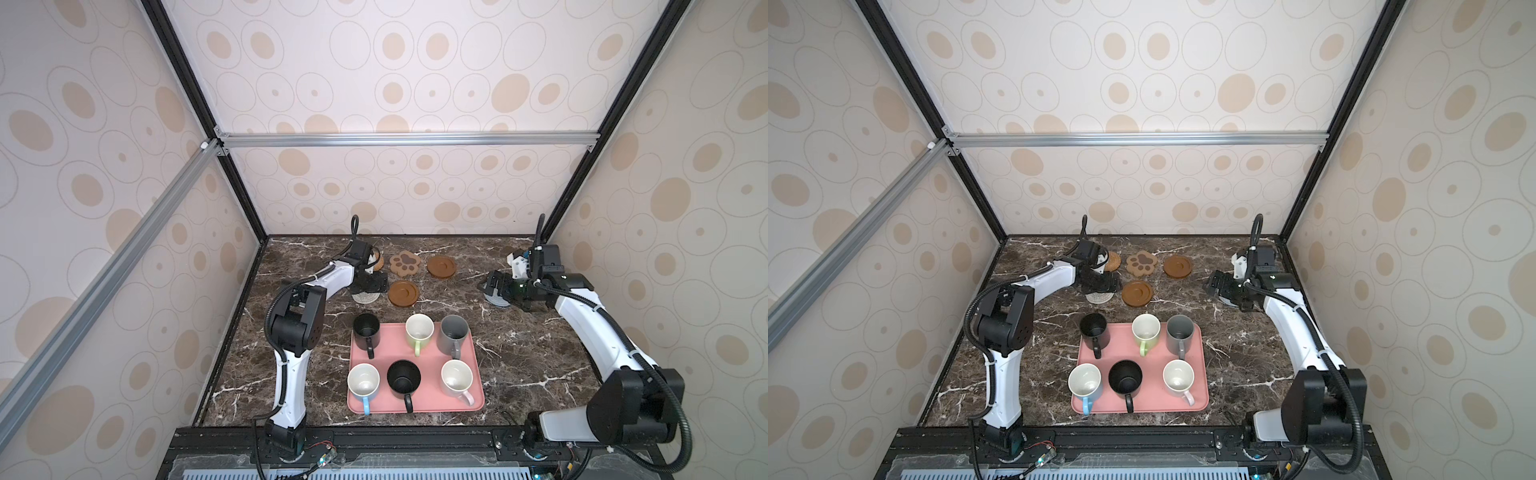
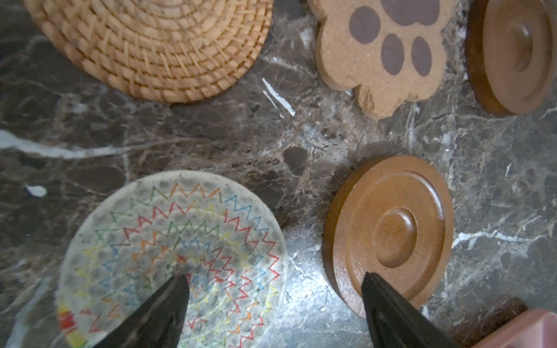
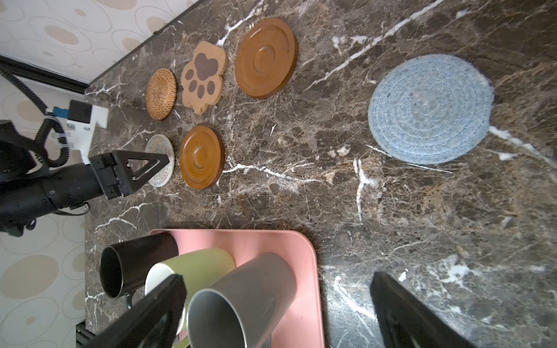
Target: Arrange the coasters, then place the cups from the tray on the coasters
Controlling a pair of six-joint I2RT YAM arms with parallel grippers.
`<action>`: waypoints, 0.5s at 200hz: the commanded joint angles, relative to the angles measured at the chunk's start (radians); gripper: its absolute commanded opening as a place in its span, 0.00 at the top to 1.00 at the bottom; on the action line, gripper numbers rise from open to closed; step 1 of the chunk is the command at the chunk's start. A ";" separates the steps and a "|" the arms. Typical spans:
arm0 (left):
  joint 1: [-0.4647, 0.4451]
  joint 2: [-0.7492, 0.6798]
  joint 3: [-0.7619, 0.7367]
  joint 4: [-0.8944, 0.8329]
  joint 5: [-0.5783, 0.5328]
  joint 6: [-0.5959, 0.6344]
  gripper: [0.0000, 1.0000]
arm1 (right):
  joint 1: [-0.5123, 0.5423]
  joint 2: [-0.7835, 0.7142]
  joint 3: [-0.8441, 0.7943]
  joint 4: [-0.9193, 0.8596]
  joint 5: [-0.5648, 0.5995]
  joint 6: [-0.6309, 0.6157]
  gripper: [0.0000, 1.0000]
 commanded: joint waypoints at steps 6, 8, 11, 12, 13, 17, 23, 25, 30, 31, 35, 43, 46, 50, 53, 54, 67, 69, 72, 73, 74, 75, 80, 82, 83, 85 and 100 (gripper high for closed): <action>0.004 -0.046 0.021 -0.004 0.016 0.009 0.09 | -0.010 0.093 0.059 0.017 0.037 -0.037 0.00; 0.005 -0.044 0.022 -0.005 0.015 0.008 0.09 | -0.011 0.101 0.065 0.018 0.037 -0.038 0.00; 0.004 -0.041 0.021 -0.008 0.014 0.010 0.09 | -0.014 0.114 0.071 0.018 0.039 -0.039 0.00; 0.004 -0.039 0.022 -0.008 0.015 0.011 0.09 | -0.015 0.118 0.074 0.019 0.040 -0.041 0.00; 0.004 -0.037 0.022 -0.008 0.015 0.012 0.09 | -0.017 0.121 0.077 0.019 0.040 -0.041 0.00; 0.004 -0.036 0.019 -0.010 0.015 0.012 0.09 | -0.020 0.139 0.089 0.018 0.040 -0.043 0.00; 0.004 -0.033 0.017 -0.009 0.019 0.013 0.09 | -0.026 0.166 0.107 0.017 0.037 -0.048 0.00; 0.004 -0.032 0.015 -0.008 0.022 0.013 0.09 | -0.029 0.177 0.114 0.015 0.035 -0.050 0.00; 0.004 -0.033 0.008 -0.003 0.027 0.012 0.09 | -0.035 0.201 0.131 0.013 0.035 -0.053 0.00; 0.003 -0.034 0.007 -0.002 0.028 0.012 0.09 | -0.037 0.206 0.136 0.012 0.035 -0.053 0.00; 0.004 -0.035 0.000 0.001 0.031 0.009 0.09 | -0.041 0.226 0.149 0.012 0.035 -0.054 0.00; 0.004 -0.041 -0.014 0.015 0.034 0.005 0.09 | -0.049 0.266 0.176 0.004 0.033 -0.054 0.00; 0.003 -0.043 -0.019 0.020 0.035 0.003 0.09 | -0.053 0.282 0.187 0.002 0.029 -0.054 0.00; 0.003 -0.045 -0.027 0.025 0.038 0.003 0.09 | -0.057 0.300 0.199 0.001 0.026 -0.055 0.00; 0.002 -0.046 -0.031 0.027 0.041 0.002 0.09 | -0.059 0.313 0.210 -0.001 0.024 -0.055 0.00; 0.002 -0.047 -0.033 0.029 0.042 0.001 0.09 | -0.061 0.319 0.212 -0.002 0.023 -0.055 0.00; 0.002 -0.048 -0.049 0.037 0.054 -0.004 0.09 | -0.067 0.375 0.250 -0.006 0.019 -0.057 0.00; 0.001 -0.048 -0.051 0.038 0.056 -0.003 0.09 | -0.067 0.382 0.255 -0.007 0.019 -0.057 0.00; 0.002 -0.046 -0.054 0.039 0.058 -0.004 0.09 | -0.068 0.394 0.261 -0.008 0.019 -0.057 0.00; 0.002 -0.046 -0.055 0.039 0.058 -0.004 0.09 | -0.069 0.398 0.263 -0.009 0.019 -0.058 0.00; 0.002 -0.046 -0.056 0.040 0.059 -0.004 0.09 | -0.070 0.402 0.265 -0.008 0.017 -0.058 0.00; 0.001 -0.046 -0.057 0.040 0.059 -0.004 0.09 | -0.070 0.407 0.268 -0.009 0.016 -0.058 0.00; -0.001 -0.046 -0.063 0.042 0.061 -0.004 0.09 | -0.071 0.423 0.278 -0.008 0.016 -0.059 0.00; -0.001 -0.046 -0.064 0.044 0.060 -0.005 0.09 | -0.072 0.430 0.283 -0.008 0.017 -0.060 0.00; -0.002 -0.046 -0.066 0.044 0.059 -0.005 0.09 | -0.072 0.435 0.285 -0.008 0.017 -0.060 0.00; -0.002 -0.046 -0.069 0.045 0.060 -0.005 0.09 | -0.074 0.443 0.290 -0.008 0.016 -0.062 0.00; -0.004 -0.045 -0.080 0.055 0.064 -0.006 0.09 | -0.077 0.487 0.315 -0.009 0.014 -0.061 0.00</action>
